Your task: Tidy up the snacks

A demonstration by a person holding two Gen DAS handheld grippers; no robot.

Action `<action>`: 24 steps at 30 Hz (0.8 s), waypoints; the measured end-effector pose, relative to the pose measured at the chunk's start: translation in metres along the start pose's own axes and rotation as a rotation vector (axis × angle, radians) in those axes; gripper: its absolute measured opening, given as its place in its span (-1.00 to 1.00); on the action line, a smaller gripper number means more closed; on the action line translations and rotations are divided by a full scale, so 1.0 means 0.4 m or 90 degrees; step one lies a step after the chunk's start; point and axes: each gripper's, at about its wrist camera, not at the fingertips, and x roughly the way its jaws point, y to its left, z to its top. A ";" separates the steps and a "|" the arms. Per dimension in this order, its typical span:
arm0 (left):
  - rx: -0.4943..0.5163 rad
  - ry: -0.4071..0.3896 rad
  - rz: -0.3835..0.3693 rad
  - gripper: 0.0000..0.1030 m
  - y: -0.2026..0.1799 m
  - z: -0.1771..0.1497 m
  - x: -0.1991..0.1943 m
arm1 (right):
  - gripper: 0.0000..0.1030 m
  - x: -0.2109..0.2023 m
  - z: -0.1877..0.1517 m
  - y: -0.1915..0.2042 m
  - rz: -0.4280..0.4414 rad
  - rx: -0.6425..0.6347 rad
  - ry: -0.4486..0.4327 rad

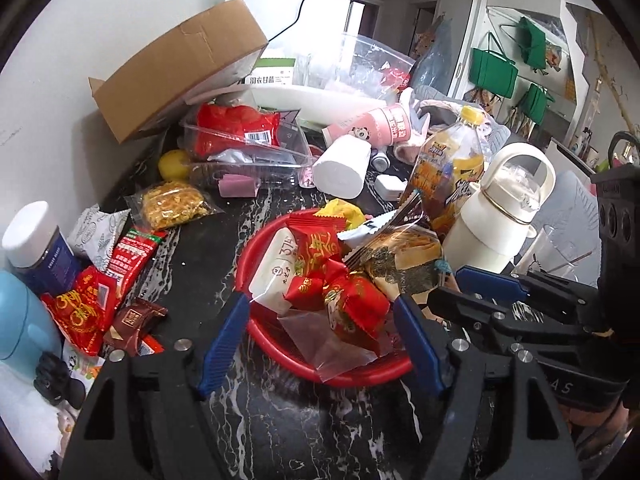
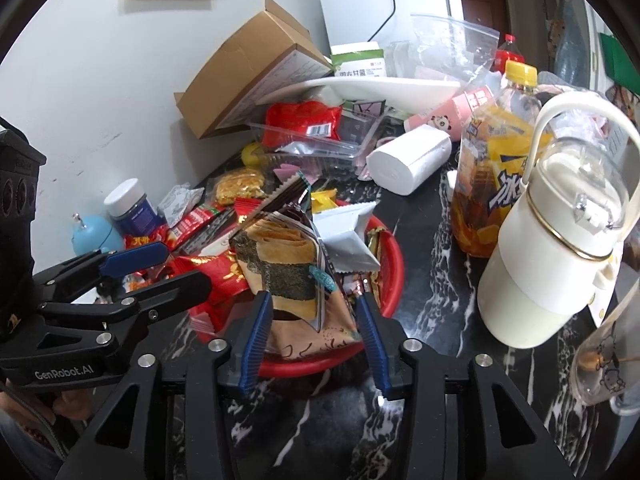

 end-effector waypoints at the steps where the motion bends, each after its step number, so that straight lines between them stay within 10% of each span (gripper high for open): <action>1: 0.002 -0.002 0.004 0.44 -0.002 0.001 -0.007 | -0.14 -0.005 0.001 0.003 -0.002 -0.002 -0.001; 24: 0.050 -0.100 0.044 0.44 -0.091 0.059 -0.253 | 0.14 -0.252 0.040 0.080 -0.044 -0.025 -0.084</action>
